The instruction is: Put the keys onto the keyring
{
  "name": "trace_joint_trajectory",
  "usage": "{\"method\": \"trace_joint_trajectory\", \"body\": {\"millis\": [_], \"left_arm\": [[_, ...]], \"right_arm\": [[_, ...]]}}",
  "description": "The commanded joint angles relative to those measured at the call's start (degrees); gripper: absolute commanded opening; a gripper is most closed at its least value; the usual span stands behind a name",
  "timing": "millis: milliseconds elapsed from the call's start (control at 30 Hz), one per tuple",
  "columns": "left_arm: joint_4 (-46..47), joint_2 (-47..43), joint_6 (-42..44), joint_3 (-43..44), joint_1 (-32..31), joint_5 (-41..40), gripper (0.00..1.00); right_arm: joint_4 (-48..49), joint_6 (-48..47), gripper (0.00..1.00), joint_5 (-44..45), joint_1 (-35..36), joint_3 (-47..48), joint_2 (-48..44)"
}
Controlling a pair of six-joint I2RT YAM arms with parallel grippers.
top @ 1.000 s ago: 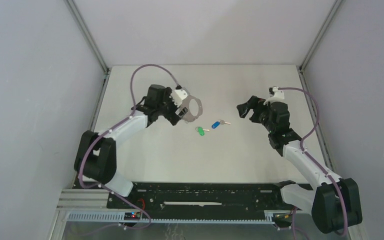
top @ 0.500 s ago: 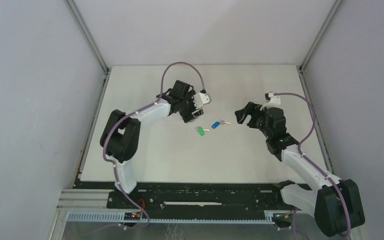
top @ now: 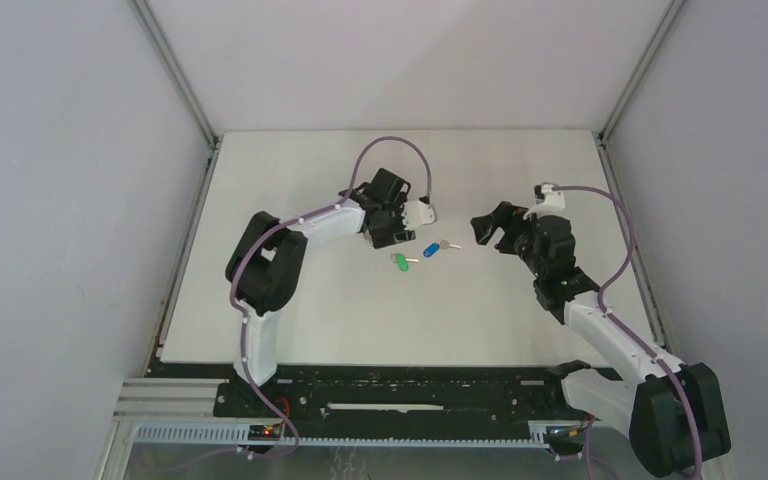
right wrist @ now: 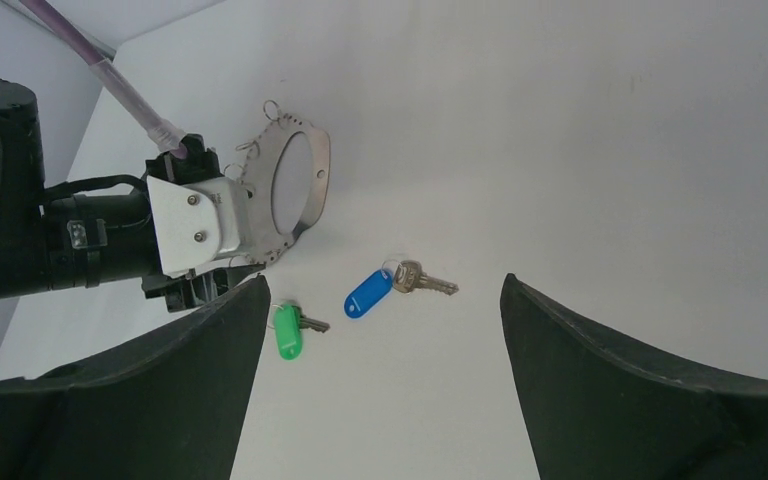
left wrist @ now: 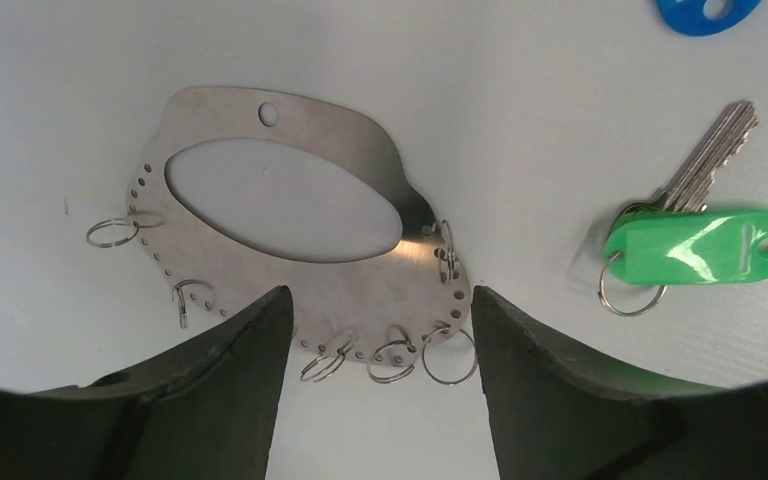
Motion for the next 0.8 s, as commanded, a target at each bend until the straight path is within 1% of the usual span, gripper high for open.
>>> {"method": "trace_joint_trajectory", "body": {"millis": [0,100,200,433,600,667,733,767], "left_arm": [[-1.5,0.7,2.0,4.1,-0.4,-2.1,0.69],[-2.0,1.5,2.1,4.9,-0.5,-2.1,0.64],[-3.1,2.2,1.9,6.1,-0.9,-1.6,0.62],[-5.4,3.1,3.3,7.5,-2.0,-1.7,0.67],[-5.6,3.8,3.4,7.8,-2.0,-2.3,0.67],[-5.6,4.2,3.4,8.2,-2.0,-2.3,0.64],[-5.6,4.6,3.4,8.9,-2.0,-2.3,0.55],[-5.6,4.7,3.3,9.2,-2.0,-2.3,0.49]], "right_arm": [[3.6,1.7,0.93,-0.9,-0.7,-1.0,-1.5],[4.0,2.0,0.91,-1.5,-1.1,-1.7,-2.5],[3.7,2.3,0.90,-2.2,-1.5,-2.1,-3.0],[3.6,2.8,0.89,-3.0,-2.2,-2.8,-4.5],[3.8,3.2,0.89,-3.5,-2.7,-2.8,-4.7],[3.8,3.3,0.88,-3.5,-2.8,-2.8,-4.6],[4.0,3.4,0.87,-3.7,-2.8,-3.0,-4.7],[4.1,3.4,0.86,-3.7,-2.8,-3.1,-4.7]]}}
